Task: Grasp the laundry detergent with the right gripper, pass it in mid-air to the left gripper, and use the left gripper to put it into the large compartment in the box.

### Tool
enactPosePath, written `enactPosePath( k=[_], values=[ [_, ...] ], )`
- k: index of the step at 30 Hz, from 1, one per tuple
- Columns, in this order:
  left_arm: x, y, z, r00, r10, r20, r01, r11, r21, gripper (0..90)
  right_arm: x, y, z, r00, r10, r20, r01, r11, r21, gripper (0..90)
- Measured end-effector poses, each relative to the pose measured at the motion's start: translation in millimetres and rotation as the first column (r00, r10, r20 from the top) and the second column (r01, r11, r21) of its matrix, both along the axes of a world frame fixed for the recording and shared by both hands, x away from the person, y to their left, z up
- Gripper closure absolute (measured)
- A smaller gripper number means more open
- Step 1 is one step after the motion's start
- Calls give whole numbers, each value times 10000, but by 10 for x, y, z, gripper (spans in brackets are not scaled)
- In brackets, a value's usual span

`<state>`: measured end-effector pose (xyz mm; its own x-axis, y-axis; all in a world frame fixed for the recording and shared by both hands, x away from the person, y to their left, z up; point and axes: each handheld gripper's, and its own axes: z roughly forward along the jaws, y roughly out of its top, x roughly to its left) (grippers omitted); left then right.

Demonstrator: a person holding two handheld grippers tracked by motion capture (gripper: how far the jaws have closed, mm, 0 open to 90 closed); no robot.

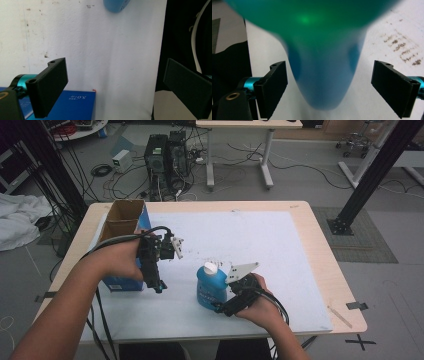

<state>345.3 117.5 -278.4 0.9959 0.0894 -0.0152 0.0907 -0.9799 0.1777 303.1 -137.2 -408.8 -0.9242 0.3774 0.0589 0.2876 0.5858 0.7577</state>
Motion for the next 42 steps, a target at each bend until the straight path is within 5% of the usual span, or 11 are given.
enactPosePath(
  k=[19, 42],
  values=[
    [-24, -24, -12, 10000, -4, -44, 4, 9999, 117, 55, 7, 88, -68, 9991, -87, 411, 57, 9972, 746, 131],
    [-15, -46, -21, 9999, -30, -100, 31, 9999, 149, 55, -34, 90, -109, 9946, -314, 986, 167, 9891, 1464, 242]
  ],
)
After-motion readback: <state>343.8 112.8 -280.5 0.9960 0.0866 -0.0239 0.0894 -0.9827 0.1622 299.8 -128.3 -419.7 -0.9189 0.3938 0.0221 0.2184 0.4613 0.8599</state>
